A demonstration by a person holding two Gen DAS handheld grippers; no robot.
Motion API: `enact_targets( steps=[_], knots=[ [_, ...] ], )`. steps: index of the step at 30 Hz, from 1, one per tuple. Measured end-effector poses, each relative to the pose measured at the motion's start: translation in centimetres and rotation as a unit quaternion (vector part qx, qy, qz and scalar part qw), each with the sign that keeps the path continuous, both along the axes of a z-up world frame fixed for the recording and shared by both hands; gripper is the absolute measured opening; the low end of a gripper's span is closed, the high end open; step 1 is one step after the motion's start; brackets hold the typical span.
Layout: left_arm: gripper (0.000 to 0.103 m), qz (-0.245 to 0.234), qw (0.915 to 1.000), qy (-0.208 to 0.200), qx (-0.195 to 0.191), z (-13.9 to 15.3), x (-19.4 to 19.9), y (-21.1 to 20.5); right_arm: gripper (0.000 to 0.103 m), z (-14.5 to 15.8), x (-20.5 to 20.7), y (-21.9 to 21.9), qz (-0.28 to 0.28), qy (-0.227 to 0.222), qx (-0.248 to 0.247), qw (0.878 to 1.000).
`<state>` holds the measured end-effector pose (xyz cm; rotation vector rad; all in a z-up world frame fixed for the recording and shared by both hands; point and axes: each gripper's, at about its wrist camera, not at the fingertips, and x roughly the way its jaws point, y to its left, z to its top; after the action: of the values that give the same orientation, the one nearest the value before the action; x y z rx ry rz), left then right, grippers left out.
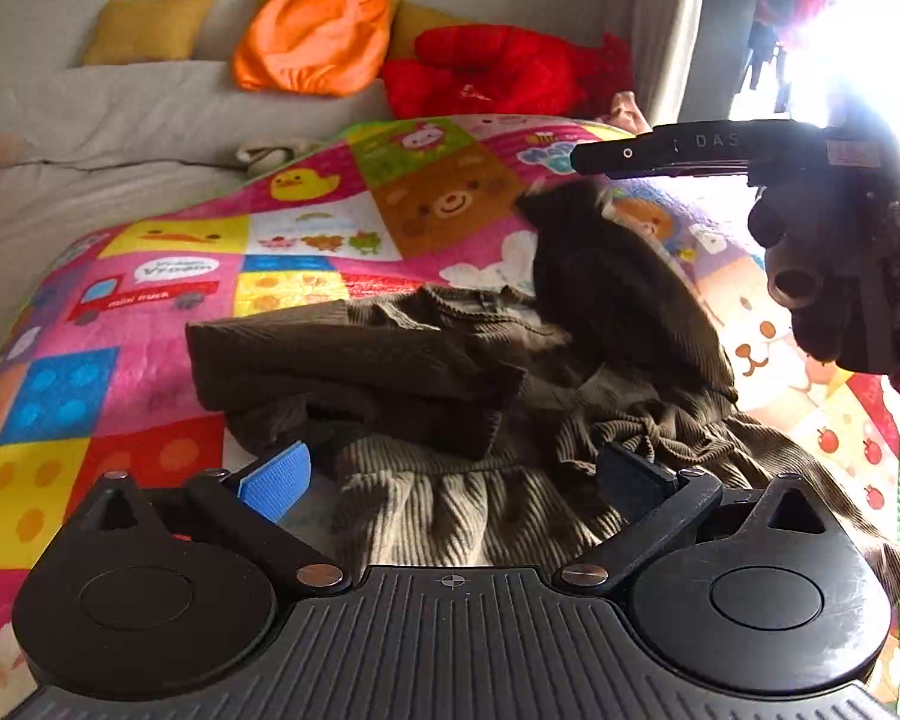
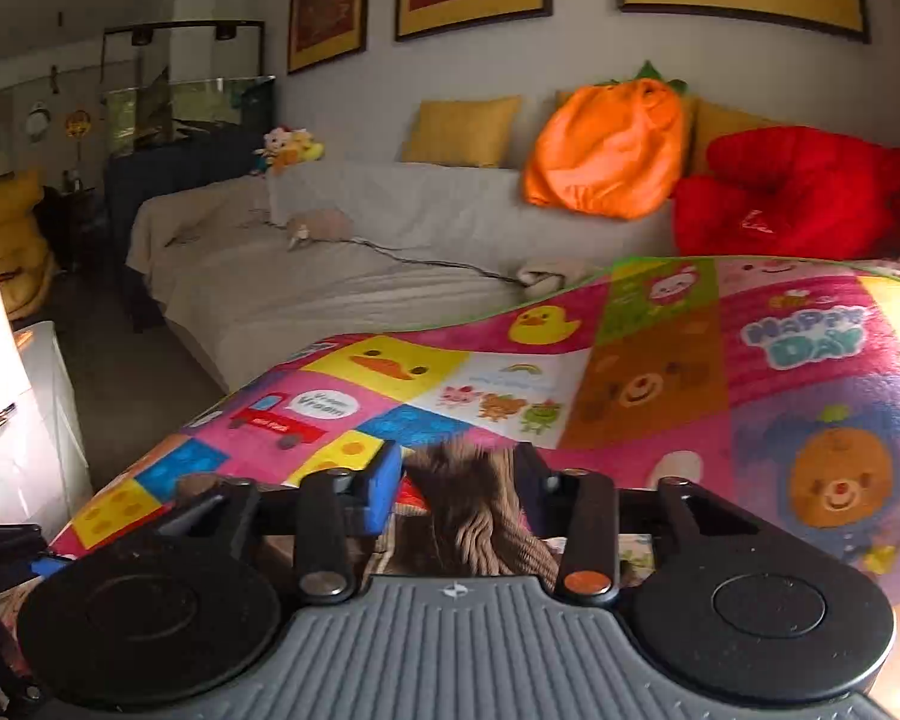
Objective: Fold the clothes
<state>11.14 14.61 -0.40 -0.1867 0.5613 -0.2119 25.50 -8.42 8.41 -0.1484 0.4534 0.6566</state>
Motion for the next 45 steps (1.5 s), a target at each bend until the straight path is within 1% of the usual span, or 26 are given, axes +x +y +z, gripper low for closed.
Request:
enact_targets(
  steps=[2,3,5,7,8,10,13,14,15,16,17,18,20,22,23,25,27,30,35,37,39,40,41,42,43,45],
  knots=[
    [0.103,0.009,0.9999,0.001,-0.008,-0.1,-0.4,0.8,0.055,-0.3,-0.8,0.9,0.021,0.013,0.009,1.000],
    [0.103,0.013,0.9998,0.002,-0.014,-0.1,-0.5,1.2,0.055,-0.6,-0.8,1.2,0.025,0.039,0.018,0.999],
    [0.103,0.021,0.9995,0.002,-0.025,-0.2,-0.7,1.8,0.055,-1.8,-0.9,1.6,0.032,0.110,0.035,0.993],
    [0.103,0.028,0.9990,0.001,-0.034,-0.3,-0.8,2.2,0.055,-3.9,-1.6,2.0,0.037,0.182,0.046,0.982],
    [0.103,0.031,0.9988,0.001,-0.038,-0.3,-0.8,2.5,0.055,-5.0,-1.8,2.3,0.036,0.202,0.046,0.978],
    [0.103,0.033,0.9986,0.000,-0.042,-0.1,-0.9,2.6,0.055,-7.4,-2.2,3.2,0.032,0.217,0.037,0.975],
    [0.103,0.033,0.9985,-0.004,-0.043,0.4,-1.0,2.3,0.054,-9.8,-2.5,5.2,0.035,0.191,0.015,0.981],
    [0.103,0.032,0.9986,-0.006,-0.041,0.6,-1.1,2.1,0.039,-10.2,-2.5,5.9,0.038,0.177,0.008,0.984],
    [0.103,0.030,0.9988,-0.009,-0.039,0.9,-1.2,2.0,0.026,-10.2,-2.5,6.5,0.040,0.163,0.001,0.986],
    [0.103,0.027,0.9989,-0.013,-0.036,1.2,-1.3,1.9,0.011,-10.1,-2.4,7.0,0.042,0.150,-0.003,0.988],
    [0.103,0.023,0.9990,-0.016,-0.034,1.4,-1.3,1.8,0.011,-9.2,-2.4,7.1,0.042,0.137,0.006,0.990],
    [0.103,0.019,0.9992,-0.018,-0.031,1.6,-1.3,1.6,0.010,-7.7,-2.3,6.7,0.042,0.116,0.023,0.992],
    [0.103,0.012,0.9993,-0.020,-0.028,2.0,-1.2,1.4,0.008,-4.1,-2.4,5.6,0.043,0.058,0.046,0.996],
    [0.103,0.005,0.9994,-0.017,-0.029,2.1,-0.6,1.1,0.008,-0.6,-2.1,3.6,0.026,0.007,0.057,0.998],
    [0.103,0.001,0.9994,-0.015,-0.032,2.1,-0.3,0.9,0.007,0.8,-1.8,2.2,0.013,-0.007,0.061,0.998],
    [0.103,-0.012,0.9991,-0.013,-0.039,2.1,0.6,0.4,0.007,2.6,-1.0,-0.6,-0.019,-0.026,0.061,0.998],
    [0.103,-0.028,0.9984,-0.012,-0.047,2.4,1.4,-0.2,0.007,3.0,-0.3,-3.4,-0.053,-0.030,0.056,0.997],
    [0.103,-0.061,0.9970,-0.015,-0.046,3.0,2.7,-1.7,0.007,1.5,0.8,-7.7,-0.100,-0.006,0.048,0.994],
    [0.103,-0.127,0.9906,-0.034,-0.039,4.0,5.5,-4.5,0.007,-4.3,2.2,-12.7,-0.147,0.072,0.030,0.986],
    [0.103,-0.148,0.9872,-0.030,-0.050,3.8,7.5,-5.4,0.007,-6.8,2.5,-13.6,-0.151,0.103,0.023,0.983],
    [0.103,-0.153,0.9856,-0.001,-0.072,2.8,10.2,-5.9,0.008,-8.7,2.6,-13.8,-0.151,0.124,0.018,0.981],
    [0.103,-0.148,0.9854,0.020,-0.083,2.1,11.6,-6.0,0.009,-9.3,2.6,-13.9,-0.151,0.130,0.016,0.980],
    [0.103,-0.138,0.9852,0.043,-0.092,1.3,13.0,-6.1,0.012,-9.5,2.6,-13.9,-0.154,0.128,0.014,0.980],
    [0.103,-0.128,0.9849,0.064,-0.098,0.6,14.2,-6.2,0.014,-9.4,2.5,-13.8,-0.156,0.118,0.009,0.981],
    [0.103,-0.113,0.9850,0.083,-0.100,-0.3,15.1,-6.0,0.019,-8.9,2.2,-13.7,-0.159,0.100,0.002,0.982],
    [0.103,-0.085,0.9864,0.103,-0.095,-1.4,16.3,-5.6,0.021,-7.6,1.5,-13.2,-0.152,0.056,-0.009,0.987]
  ],
)
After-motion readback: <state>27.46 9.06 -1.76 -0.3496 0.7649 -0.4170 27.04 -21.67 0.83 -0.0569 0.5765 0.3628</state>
